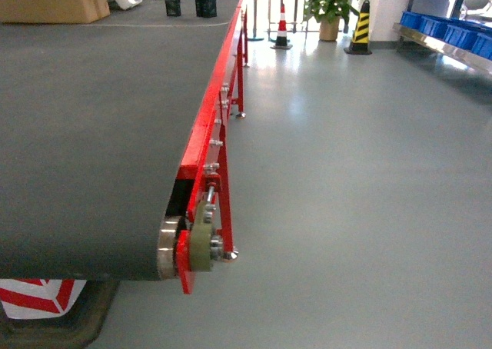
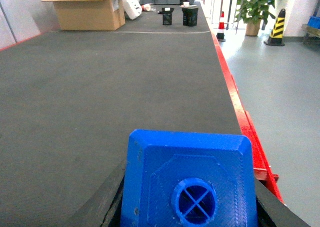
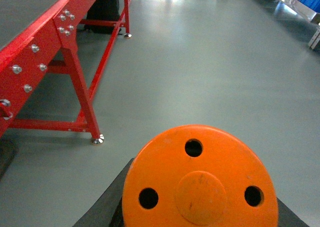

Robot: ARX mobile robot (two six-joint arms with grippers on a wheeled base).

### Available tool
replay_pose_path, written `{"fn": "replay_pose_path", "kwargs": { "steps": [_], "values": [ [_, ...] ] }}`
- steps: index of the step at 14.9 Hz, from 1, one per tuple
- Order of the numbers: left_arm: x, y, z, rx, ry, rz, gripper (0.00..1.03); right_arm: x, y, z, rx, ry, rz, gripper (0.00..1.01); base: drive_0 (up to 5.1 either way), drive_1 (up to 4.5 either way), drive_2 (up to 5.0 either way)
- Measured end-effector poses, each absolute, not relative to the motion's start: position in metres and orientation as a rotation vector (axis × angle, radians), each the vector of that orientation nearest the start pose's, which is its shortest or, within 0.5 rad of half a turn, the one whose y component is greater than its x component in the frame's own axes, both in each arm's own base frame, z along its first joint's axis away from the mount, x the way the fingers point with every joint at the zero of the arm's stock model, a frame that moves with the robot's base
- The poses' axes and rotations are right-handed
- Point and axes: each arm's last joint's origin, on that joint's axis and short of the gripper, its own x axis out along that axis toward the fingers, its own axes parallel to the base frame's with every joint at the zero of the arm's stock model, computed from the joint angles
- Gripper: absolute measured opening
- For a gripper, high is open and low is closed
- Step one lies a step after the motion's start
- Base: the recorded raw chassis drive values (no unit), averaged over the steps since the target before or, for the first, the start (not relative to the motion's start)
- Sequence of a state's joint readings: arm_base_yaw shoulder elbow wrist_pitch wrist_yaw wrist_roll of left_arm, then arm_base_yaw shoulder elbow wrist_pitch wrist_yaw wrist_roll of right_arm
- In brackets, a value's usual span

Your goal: Sort blue parts and orange caps into right shelf containers

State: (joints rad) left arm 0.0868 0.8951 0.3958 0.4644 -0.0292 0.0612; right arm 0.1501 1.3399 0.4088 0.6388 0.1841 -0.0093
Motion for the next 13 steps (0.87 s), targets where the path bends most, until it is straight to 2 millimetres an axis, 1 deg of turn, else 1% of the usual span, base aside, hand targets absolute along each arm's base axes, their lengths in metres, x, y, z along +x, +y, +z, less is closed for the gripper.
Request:
{"fn": "replay_pose_path", "kwargs": {
  "steps": [13],
  "values": [
    [0.1945,0.0178,0.241,0.06,0.041,0.115,0.45,0.2441,0.0315,0.1719,-0.058,0.29,-0.034,0.45,5.0,-2.36,-2.4]
  ]
}}
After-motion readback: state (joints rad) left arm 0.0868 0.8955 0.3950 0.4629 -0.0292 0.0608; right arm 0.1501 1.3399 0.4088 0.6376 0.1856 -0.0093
